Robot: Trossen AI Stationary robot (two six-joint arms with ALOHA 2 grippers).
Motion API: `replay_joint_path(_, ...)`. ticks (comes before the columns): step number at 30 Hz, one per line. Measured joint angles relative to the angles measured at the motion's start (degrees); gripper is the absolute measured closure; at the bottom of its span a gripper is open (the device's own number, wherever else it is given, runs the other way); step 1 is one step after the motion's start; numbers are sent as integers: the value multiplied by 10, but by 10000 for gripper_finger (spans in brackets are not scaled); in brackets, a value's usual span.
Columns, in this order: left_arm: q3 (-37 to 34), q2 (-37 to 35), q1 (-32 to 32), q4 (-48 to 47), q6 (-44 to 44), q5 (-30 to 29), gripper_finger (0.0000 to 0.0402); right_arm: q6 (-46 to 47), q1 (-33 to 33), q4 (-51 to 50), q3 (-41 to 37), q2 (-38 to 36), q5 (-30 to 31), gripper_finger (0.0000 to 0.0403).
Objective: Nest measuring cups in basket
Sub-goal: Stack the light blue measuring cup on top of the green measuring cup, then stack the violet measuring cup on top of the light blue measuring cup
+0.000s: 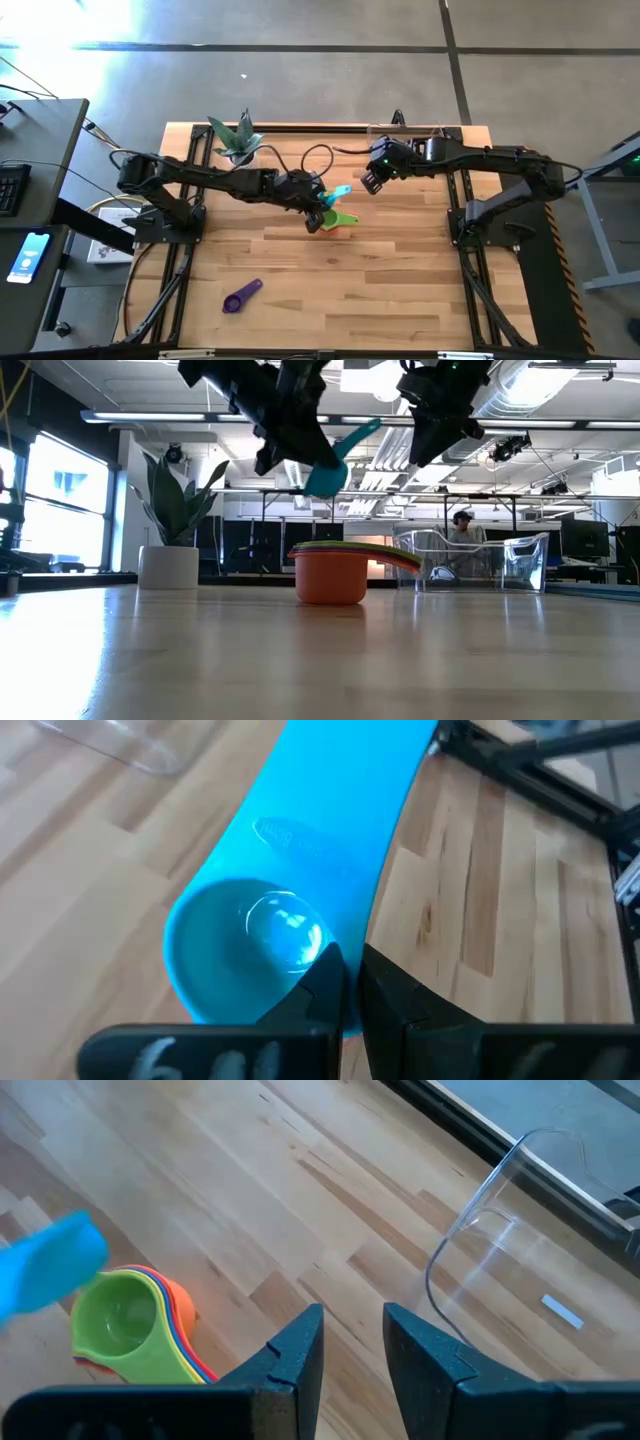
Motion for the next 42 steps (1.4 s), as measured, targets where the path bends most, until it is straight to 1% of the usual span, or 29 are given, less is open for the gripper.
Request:
replay_joint_path(7, 0, 38, -10, 0, -2, 9, 392, 0, 0, -4, 0, 0, 0, 304)
replay_joint_path(12, 1, 46, -22, 16, 18, 22, 392, 0, 0, -12, 0, 0, 0, 304)
replay_joint_path(18, 0, 64, -24, 2, 21, 22, 391, 0, 0, -16, 0, 0, 0, 304)
replay_joint_path(34, 0, 73, -24, -18, 16, 25, 366, 1, 0, -23, 0, 1, 0, 304)
replay_joint_path(42, 0, 73, -24, -19, 16, 25, 340, 1, 0, -23, 0, 1, 1, 304)
